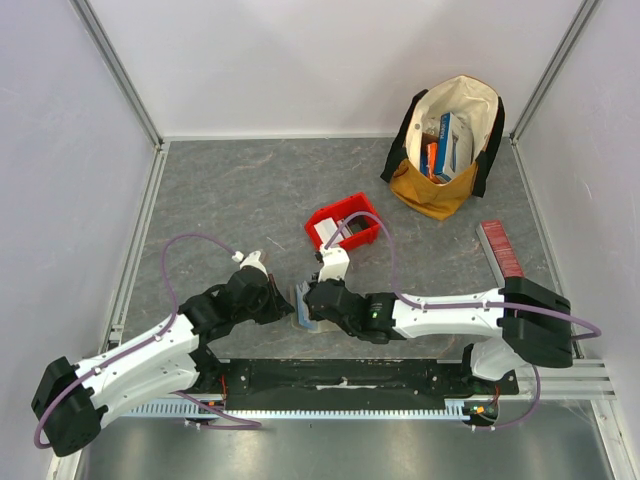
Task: Put the credit cards into the card holder
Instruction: Open the card holder at the center of the board, then insert the credit card into the card holder.
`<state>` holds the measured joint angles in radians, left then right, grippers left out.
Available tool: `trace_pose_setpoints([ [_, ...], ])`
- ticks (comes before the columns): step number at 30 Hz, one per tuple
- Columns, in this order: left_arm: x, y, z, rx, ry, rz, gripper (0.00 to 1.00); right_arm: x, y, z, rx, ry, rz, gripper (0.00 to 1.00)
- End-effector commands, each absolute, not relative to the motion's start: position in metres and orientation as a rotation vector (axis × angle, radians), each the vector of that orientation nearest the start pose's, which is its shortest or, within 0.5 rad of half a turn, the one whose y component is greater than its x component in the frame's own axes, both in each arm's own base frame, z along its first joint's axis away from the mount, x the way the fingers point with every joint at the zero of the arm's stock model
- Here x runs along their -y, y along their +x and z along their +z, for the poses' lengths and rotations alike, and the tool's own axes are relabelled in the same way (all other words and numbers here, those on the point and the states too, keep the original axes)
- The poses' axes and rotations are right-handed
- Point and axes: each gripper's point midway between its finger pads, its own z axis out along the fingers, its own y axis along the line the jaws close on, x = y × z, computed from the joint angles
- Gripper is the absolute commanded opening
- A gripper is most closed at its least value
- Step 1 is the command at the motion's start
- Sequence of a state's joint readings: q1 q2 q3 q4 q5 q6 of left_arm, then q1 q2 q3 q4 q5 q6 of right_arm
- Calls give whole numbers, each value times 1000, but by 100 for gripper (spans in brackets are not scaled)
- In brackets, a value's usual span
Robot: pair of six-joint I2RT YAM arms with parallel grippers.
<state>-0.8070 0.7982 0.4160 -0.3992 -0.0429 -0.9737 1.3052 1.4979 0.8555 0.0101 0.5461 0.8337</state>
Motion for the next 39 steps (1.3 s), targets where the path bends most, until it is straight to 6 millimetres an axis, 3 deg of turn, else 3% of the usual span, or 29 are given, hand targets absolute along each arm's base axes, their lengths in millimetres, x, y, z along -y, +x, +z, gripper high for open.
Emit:
trace_pose_setpoints([
  [1,202,156,86,-2453,-188,-805,2,-390,172,125,-2151,-179,692,0],
  [9,199,155,80,-2463,-200,-786,2,-371,175,115,-2168,-183,588,0],
  [12,196,154,71,-2477,-206,-762,2,-360,177,111,-2171,-163,560,0],
  [16,192,151,55,-2507,-211,-730,2,-344,181,91,-2238,-148,556,0],
  [19,190,147,40,-2524,-213,-728,2,-339,180,79,-2290,-136,633,0],
  [25,188,143,21,-2531,-244,-740,2,-343,178,74,-2307,-57,839,0],
  [33,184,142,14,-2535,-259,-718,2,-347,179,70,-2323,49,1030,0],
  [39,183,144,15,-2531,-273,-715,2,-340,178,61,-2354,120,1011,0],
])
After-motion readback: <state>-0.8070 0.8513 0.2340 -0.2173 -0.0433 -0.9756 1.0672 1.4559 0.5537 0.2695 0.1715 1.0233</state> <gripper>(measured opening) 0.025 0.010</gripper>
